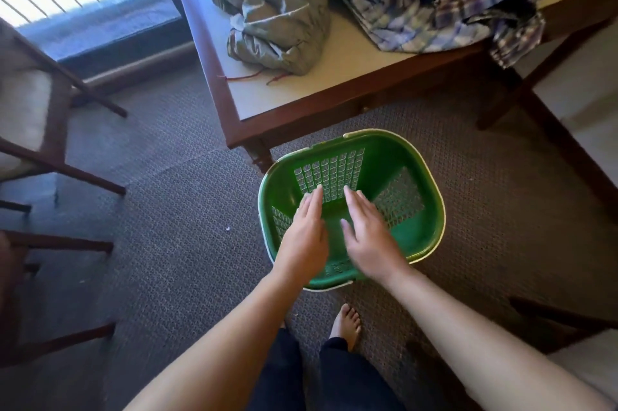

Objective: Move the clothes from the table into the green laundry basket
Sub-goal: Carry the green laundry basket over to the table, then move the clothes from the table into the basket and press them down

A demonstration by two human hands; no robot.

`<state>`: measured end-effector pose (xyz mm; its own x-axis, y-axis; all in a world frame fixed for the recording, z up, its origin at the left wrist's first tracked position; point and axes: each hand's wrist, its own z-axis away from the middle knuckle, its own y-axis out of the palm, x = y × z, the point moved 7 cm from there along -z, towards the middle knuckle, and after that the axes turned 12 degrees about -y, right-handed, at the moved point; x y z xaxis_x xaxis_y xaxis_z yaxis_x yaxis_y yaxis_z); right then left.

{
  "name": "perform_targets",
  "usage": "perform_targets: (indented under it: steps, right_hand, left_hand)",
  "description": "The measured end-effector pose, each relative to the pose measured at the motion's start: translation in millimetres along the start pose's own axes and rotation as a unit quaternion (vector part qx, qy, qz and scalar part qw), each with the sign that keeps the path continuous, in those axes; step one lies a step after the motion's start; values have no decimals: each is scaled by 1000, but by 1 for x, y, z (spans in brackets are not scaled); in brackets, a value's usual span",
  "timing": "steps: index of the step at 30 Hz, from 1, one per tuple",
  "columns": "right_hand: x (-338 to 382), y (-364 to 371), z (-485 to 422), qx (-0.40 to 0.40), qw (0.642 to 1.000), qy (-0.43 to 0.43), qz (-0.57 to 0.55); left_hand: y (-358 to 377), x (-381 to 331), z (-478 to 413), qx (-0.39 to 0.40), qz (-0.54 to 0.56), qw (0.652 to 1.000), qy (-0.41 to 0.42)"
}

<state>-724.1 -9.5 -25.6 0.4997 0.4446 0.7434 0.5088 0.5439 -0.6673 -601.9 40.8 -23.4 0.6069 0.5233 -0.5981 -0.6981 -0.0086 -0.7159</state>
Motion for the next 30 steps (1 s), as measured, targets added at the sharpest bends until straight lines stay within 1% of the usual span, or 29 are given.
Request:
perform_targets:
  steps: [7,11,17,22,25,30]
  right_hand:
    - [92,-63,-26,-73,995,-73,2]
    - [130,-89,-47,-105,990,-95,3]
    - [170,-105,-85,-138,985,-100,-15]
    - [202,-107,-138,-174,981,-87,-17]
    - [224,-102,-183,-195,977,-84,-11]
    - [255,-92,-261,-254,966,-44,-15]
  left_hand:
    - [-101,-71,10,-46,-18,997,67]
    - [-148,-92,7,-72,-22,992,100]
    - [-214,-98,-19,-102,6,986,134]
    - [-271,-89,-66,-111,31,981,157]
    - [-309,-77,-99,-103,38,978,177]
    - [-373,-58,-160,-74,31,973,219]
